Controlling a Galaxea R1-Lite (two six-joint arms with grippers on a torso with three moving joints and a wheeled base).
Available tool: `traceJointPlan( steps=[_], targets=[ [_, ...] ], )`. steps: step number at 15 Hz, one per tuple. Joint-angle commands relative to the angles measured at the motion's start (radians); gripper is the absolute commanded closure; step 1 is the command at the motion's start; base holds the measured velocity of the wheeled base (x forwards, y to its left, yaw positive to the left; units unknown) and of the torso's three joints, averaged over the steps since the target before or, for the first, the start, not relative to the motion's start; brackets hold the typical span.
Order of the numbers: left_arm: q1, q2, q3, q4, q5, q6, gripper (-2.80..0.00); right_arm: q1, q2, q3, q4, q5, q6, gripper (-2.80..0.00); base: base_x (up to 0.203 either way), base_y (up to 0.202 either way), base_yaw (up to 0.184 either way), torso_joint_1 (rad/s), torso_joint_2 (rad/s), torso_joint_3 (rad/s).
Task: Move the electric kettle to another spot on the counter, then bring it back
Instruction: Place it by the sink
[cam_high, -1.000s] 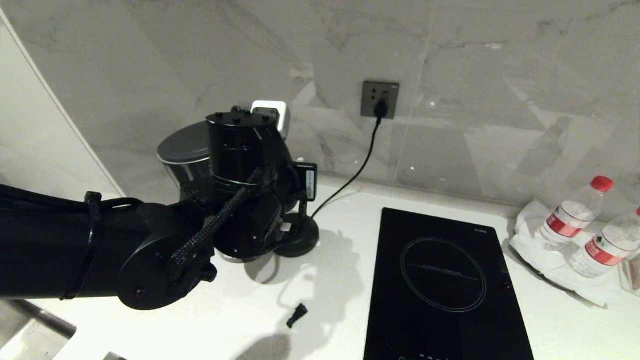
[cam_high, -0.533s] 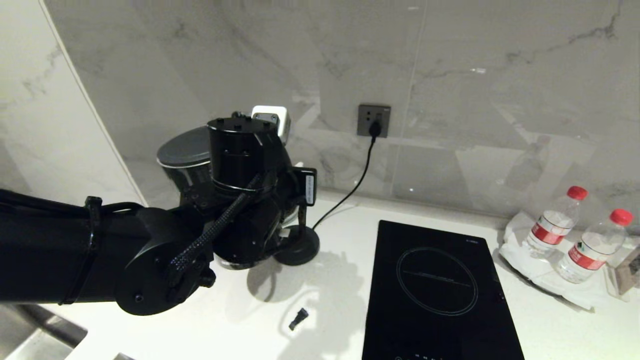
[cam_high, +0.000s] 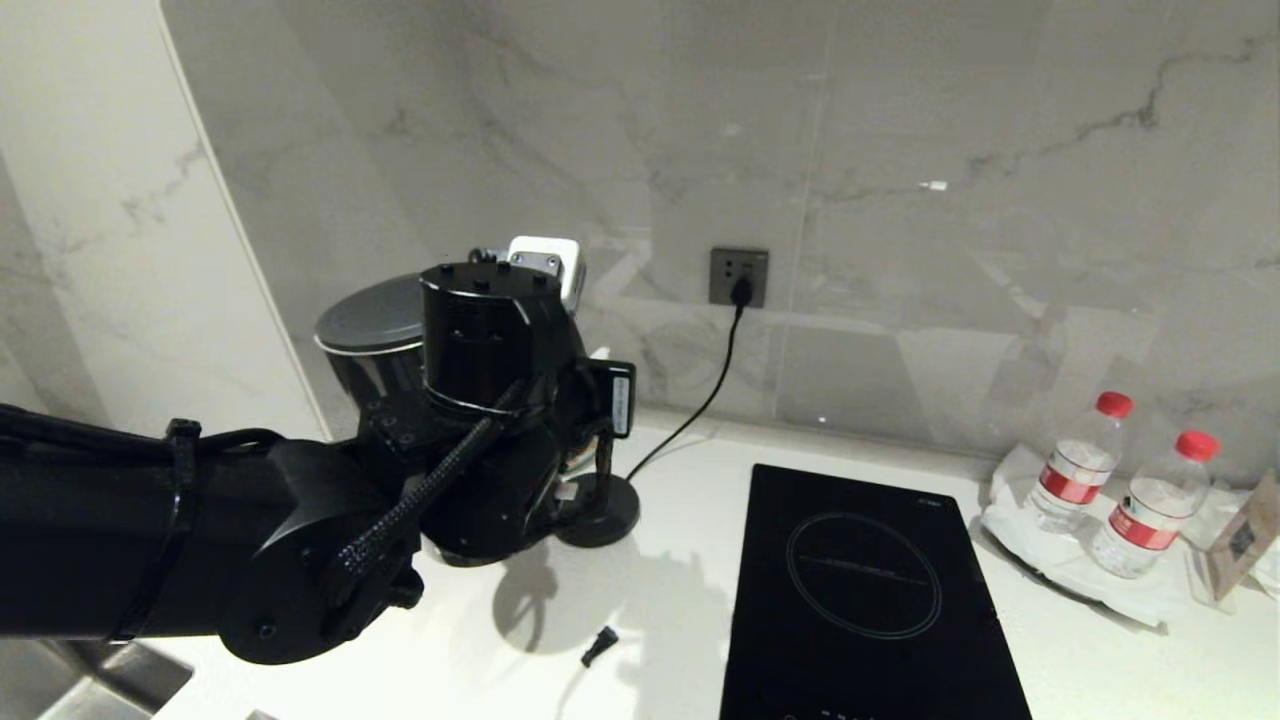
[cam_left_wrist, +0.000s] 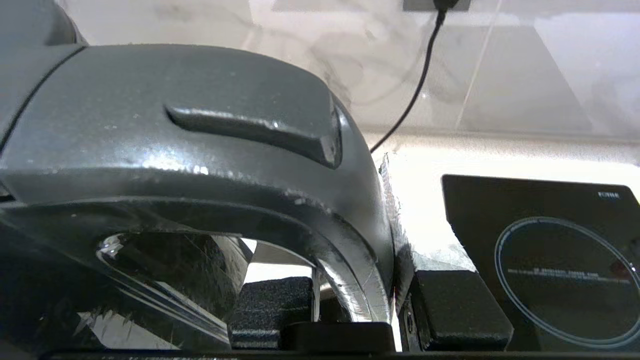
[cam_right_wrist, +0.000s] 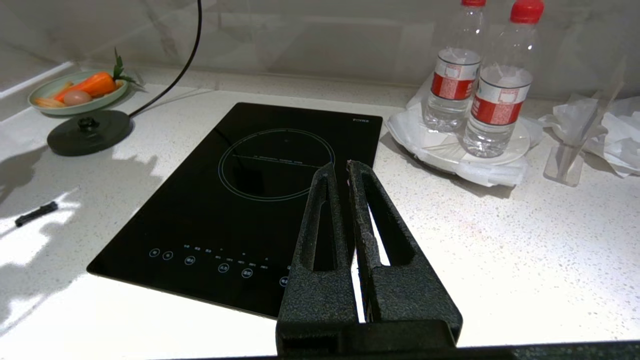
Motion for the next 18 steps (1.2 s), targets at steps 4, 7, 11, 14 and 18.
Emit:
traceJointPlan(
  steps=[4, 7, 11, 14, 18],
  targets=[
    [0.006, -0.017, 0.098, -0.006, 0.012, -0.022, 0.00, 0.000, 0.000, 0.000, 0.000, 0.000, 0.000, 0.00, 0.000, 0.000, 0.000, 0.001, 0.00, 0.007],
    [0.049, -0.009, 0.165, -0.084, 0.009, -0.044, 0.00, 0.000, 0.000, 0.000, 0.000, 0.000, 0.000, 0.00, 0.000, 0.000, 0.000, 0.000, 0.00, 0.000],
    [0.172, 0.031, 0.256, -0.186, 0.001, -0.042, 0.00, 0.000, 0.000, 0.000, 0.000, 0.000, 0.000, 0.00, 0.000, 0.000, 0.000, 0.000, 0.00, 0.000],
    [0.279, 0.119, 0.308, -0.307, -0.003, -0.042, 0.00, 0.000, 0.000, 0.000, 0.000, 0.000, 0.000, 0.00, 0.000, 0.000, 0.000, 0.000, 0.00, 0.000],
    [0.336, 0.140, 0.443, -0.456, -0.043, -0.043, 0.00, 0.000, 0.000, 0.000, 0.000, 0.000, 0.000, 0.00, 0.000, 0.000, 0.000, 0.000, 0.00, 0.000]
  ],
)
